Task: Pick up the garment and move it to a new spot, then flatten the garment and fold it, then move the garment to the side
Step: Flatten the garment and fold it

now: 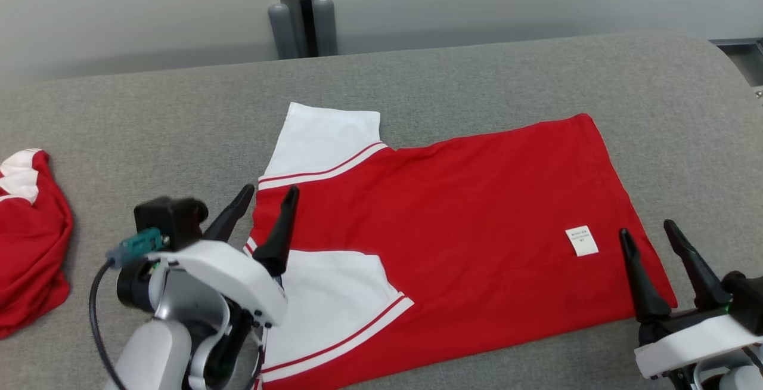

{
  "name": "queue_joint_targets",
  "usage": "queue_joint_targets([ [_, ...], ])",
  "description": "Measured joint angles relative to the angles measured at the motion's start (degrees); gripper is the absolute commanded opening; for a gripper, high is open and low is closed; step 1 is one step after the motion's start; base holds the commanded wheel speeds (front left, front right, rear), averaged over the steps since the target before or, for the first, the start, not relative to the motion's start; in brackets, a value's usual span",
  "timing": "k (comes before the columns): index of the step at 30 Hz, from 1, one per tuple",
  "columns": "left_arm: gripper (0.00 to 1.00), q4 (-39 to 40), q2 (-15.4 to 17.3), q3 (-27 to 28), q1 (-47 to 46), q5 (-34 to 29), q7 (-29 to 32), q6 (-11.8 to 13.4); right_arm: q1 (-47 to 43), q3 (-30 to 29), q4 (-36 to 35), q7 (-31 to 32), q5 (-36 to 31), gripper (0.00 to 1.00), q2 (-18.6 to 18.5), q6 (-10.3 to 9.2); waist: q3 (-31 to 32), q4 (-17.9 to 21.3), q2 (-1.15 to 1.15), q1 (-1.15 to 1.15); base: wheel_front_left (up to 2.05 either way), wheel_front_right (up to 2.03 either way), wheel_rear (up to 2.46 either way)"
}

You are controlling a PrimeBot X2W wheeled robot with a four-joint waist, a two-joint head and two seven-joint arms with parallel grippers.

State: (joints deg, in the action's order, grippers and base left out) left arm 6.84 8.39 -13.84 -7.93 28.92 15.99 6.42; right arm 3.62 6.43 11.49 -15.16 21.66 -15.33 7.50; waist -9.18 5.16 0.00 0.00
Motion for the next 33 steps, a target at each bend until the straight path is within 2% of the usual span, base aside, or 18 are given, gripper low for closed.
queue_joint_targets([
  [5,1.00,-11.91,1.40,0.94,-12.02,3.59,4.15,-4.45,2.48,3.26,1.22,0.01,0.45,1.00,0.43,0.00,-1.68,1.41,0.00,0.00,0.00,0.00,0.00],
  [8,1.00,-19.01,2.71,1.51,-19.84,4.70,6.91,-6.00,4.77,4.25,1.68,0.01,0.58,1.00,0.27,0.00,-3.37,2.23,0.00,0.00,0.00,0.00,0.00],
  [16,1.00,-36.29,4.44,-0.04,-39.16,4.16,17.40,-6.39,8.91,5.93,2.34,0.00,1.09,1.00,0.47,0.00,-9.06,4.42,0.00,0.00,0.00,0.00,0.00],
  [23,1.00,-46.47,5.22,-3.68,-50.59,1.62,25.23,-6.94,12.15,7.77,2.43,0.01,1.07,1.00,1.31,0.00,-14.00,6.60,0.00,0.00,0.00,0.00,0.00],
  [29,1.00,-51.71,7.09,-5.82,-56.57,-0.94,26.94,-7.78,16.03,9.62,2.90,0.01,0.71,1.00,2.13,0.00,-17.43,9.25,0.00,0.00,0.00,0.00,0.00],
  [33,1.00,-54.48,7.19,-7.66,-57.65,-2.31,27.86,-8.37,17.01,9.92,3.19,0.01,0.80,1.00,2.27,0.00,-19.08,10.76,0.00,0.00,0.00,0.00,0.00],
])
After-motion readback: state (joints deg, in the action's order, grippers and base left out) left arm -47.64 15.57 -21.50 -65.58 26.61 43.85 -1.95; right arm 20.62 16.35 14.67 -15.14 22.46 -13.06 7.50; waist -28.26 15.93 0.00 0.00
